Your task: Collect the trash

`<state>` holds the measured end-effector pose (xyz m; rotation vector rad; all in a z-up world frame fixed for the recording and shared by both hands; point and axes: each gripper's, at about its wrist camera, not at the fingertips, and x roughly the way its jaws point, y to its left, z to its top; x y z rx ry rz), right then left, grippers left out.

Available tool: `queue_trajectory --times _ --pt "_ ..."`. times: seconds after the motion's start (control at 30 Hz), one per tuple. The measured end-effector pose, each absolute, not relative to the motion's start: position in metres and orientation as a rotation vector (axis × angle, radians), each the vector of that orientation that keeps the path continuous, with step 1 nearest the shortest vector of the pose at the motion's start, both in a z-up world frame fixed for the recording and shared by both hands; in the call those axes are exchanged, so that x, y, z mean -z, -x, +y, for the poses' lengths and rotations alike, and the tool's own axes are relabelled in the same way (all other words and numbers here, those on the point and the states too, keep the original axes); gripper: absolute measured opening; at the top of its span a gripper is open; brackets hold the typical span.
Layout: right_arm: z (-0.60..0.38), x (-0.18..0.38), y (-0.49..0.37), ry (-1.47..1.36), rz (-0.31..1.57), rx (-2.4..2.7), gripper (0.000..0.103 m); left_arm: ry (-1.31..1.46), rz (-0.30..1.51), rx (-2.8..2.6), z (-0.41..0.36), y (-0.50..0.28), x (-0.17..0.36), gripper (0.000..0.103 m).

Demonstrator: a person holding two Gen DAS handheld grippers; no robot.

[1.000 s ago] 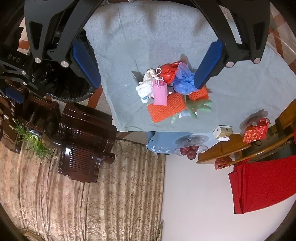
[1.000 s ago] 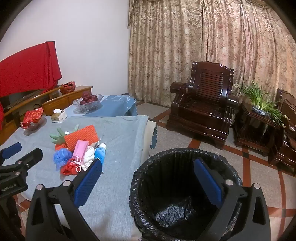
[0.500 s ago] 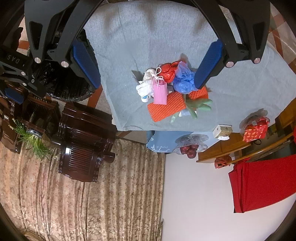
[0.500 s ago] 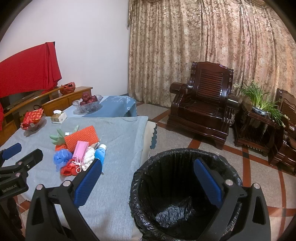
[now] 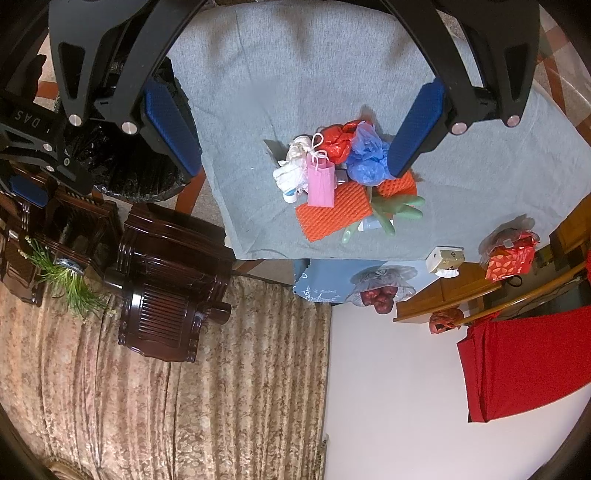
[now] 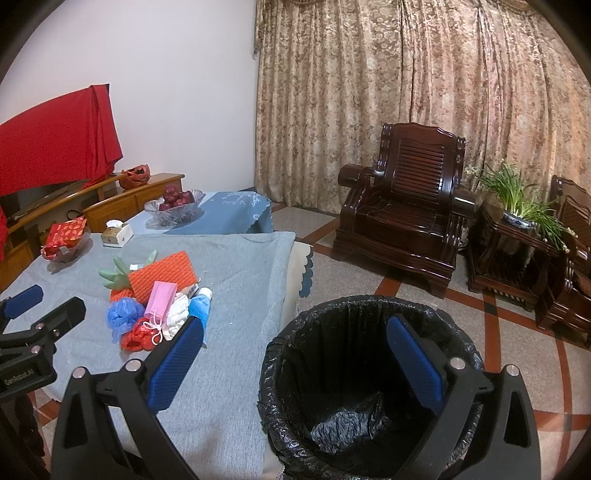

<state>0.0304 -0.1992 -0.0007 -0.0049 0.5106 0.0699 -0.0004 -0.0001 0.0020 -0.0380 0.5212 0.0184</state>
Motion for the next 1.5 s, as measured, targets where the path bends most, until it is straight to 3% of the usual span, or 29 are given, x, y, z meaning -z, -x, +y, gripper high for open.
queue_trajectory --times 1.5 --pt "-0.1985 0.0012 -0.0314 0.002 0.512 -0.074 0.097 0.037 0.52 -0.019 -0.0044 0.003 -0.0015 0.098"
